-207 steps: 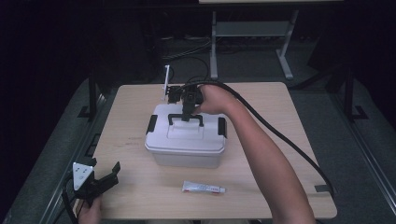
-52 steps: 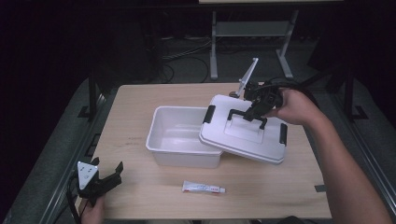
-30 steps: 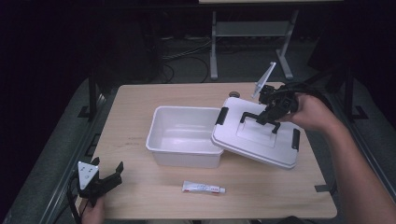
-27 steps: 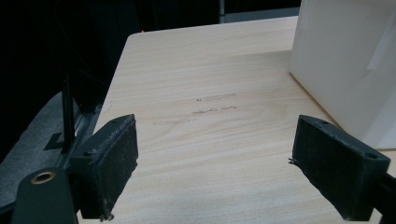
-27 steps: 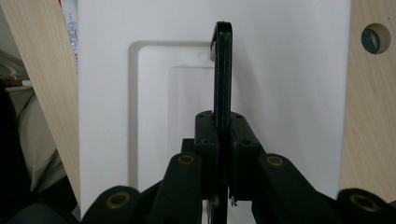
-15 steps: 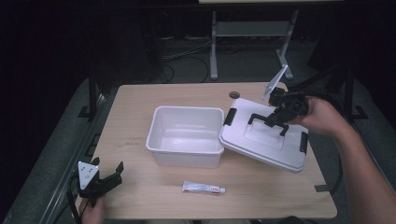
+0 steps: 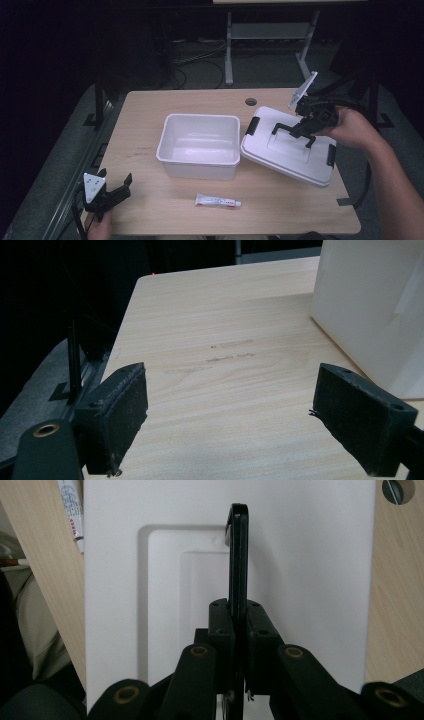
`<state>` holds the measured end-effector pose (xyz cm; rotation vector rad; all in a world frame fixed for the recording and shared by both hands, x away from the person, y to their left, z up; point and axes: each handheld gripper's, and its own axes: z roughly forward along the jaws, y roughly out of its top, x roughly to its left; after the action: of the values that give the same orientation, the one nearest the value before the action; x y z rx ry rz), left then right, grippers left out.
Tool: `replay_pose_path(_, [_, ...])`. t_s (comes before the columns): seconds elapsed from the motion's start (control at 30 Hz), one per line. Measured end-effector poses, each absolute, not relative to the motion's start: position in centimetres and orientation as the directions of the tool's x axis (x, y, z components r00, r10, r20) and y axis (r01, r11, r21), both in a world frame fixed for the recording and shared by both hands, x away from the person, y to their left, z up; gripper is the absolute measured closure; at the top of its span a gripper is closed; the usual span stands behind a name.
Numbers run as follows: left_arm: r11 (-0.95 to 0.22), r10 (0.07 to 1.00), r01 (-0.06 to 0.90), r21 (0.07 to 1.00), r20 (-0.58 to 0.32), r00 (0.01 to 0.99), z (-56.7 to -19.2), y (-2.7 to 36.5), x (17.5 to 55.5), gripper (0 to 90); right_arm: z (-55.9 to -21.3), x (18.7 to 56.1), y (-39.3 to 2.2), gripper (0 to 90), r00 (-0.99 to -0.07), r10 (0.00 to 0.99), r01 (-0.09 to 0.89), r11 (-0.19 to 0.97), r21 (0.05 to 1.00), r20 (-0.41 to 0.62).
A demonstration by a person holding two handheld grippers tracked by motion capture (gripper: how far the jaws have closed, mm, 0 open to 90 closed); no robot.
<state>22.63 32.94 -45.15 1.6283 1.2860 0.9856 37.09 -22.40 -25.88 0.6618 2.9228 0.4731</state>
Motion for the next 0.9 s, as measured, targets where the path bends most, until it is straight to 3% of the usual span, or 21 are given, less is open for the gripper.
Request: replay_pose_path(0.9, [-0.149,0.981,0.34,0.929,0.095,0.172,-45.1,32.9,22.6,13.6,-28.7,36.7,-24.7,83.9,-0.883,0.469,0.442,0.84,0.315,-0.008])
